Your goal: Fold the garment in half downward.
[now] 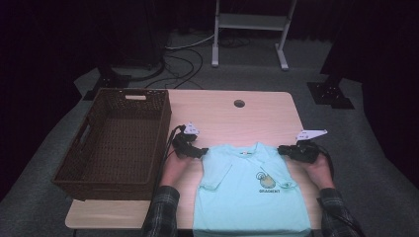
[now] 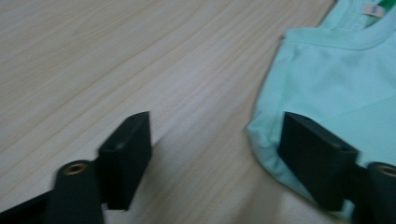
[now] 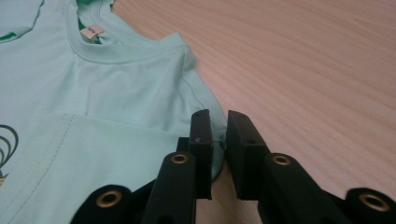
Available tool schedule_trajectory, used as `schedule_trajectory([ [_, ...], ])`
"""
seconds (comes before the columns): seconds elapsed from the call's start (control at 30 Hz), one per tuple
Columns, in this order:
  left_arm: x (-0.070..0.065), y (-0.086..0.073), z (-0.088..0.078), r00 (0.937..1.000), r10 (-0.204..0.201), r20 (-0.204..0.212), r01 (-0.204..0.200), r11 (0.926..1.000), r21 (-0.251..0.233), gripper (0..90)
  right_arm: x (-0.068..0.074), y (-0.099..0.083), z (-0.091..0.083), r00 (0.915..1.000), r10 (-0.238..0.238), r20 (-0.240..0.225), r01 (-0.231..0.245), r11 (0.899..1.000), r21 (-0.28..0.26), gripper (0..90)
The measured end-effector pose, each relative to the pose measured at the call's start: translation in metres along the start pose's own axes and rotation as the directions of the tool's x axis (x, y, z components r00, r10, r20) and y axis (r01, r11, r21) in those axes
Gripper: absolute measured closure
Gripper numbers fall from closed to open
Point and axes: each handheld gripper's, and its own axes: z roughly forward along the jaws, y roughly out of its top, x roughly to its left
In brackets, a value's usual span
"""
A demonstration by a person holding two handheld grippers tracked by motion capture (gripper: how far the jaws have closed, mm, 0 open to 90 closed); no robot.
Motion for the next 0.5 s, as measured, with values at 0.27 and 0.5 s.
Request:
schedule_trajectory([
  [0.27, -0.0086, -0.0018, -0.0022, 0.9942, -0.003, 0.108, 0.005, 0.9999, -0.014, 84.9, 0.0028, 0.0008, 0.0014, 0.9991, 0.037, 0.023, -0.037, 0.999, -0.004, 85.7],
  [0.5, -0.0054, 0.0003, 0.0004, 0.996, -0.035, 0.083, 0.036, 0.9992, -0.016, 86.4, 0.0046, 0.0078, 0.0068, 0.9953, 0.043, 0.087, -0.044, 0.999, 0.008, 86.2],
])
